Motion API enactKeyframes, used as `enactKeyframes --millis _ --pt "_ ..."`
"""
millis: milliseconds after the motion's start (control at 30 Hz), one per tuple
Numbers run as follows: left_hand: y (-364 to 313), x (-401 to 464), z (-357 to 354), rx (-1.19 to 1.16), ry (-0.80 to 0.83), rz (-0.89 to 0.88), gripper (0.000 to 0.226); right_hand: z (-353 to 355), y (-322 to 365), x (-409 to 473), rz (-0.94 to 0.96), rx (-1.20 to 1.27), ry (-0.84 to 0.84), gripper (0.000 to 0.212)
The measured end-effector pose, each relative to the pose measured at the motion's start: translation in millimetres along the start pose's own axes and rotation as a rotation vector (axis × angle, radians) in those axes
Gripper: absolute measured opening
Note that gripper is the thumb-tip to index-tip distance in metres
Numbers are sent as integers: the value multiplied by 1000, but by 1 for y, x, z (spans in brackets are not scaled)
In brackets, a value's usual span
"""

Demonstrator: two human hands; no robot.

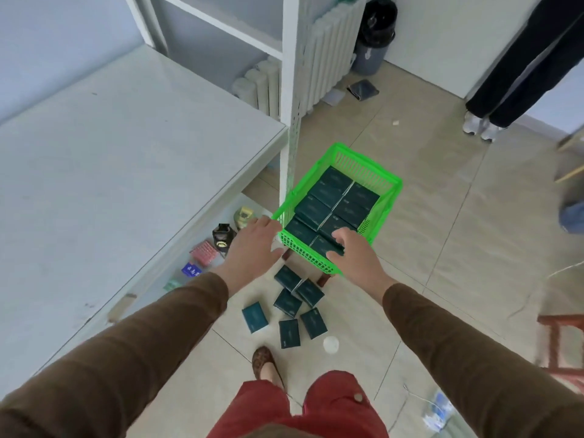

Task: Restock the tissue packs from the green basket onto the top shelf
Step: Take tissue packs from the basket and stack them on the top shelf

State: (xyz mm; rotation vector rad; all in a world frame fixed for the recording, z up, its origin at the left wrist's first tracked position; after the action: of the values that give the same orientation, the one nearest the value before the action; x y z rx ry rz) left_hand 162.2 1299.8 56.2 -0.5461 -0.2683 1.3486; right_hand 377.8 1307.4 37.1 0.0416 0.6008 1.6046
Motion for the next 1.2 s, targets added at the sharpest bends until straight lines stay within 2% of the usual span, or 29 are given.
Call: enactKeyframes --millis 200,333,567,700,800,933,1033,1100,1133,1200 --pt "-2 92 -50 -4 119 60 47 -20 -77 77 -232 168 139 60" --pt "13 161 -95 36 211 146 52 -44 -123 141 -289 175 226 65" --pt "46 264 -177 161 324 258 52 -98 -175 232 -247 24 312 54" --pt "61 313 -227 326 390 197 46 -140 -197 263 -201 -105 364 42" --pt "69 338 -255 434 427 127 46 -157 -203 269 -170 -221 296 37" --pt "79 351 -277 548 401 21 56 -172 -207 266 -145 -321 206 51" --pt "86 347 -283 587 425 20 60 -184 -212 266 -132 -373 275 77" --pt "87 342 -280 622 457 52 61 -187 -213 270 -105 -410 310 85" --pt "85 340 -277 647 462 58 55 -186 -214 272 -98 -424 333 80" --pt "79 331 -268 676 469 53 32 -179 -214 275 -102 -412 361 55"
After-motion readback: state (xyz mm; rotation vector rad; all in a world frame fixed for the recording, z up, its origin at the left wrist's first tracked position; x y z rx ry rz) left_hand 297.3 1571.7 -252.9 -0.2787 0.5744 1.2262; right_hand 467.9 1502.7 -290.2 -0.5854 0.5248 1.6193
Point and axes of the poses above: each hand's wrist, its own x-axis towards the middle knuckle, its own z-axis out of the back of the hand, y = z × x, the point moved 7 cm from there along x, towards the middle knuckle, and after that the axes turned 9 degrees about -x, right-handed, at the moved point
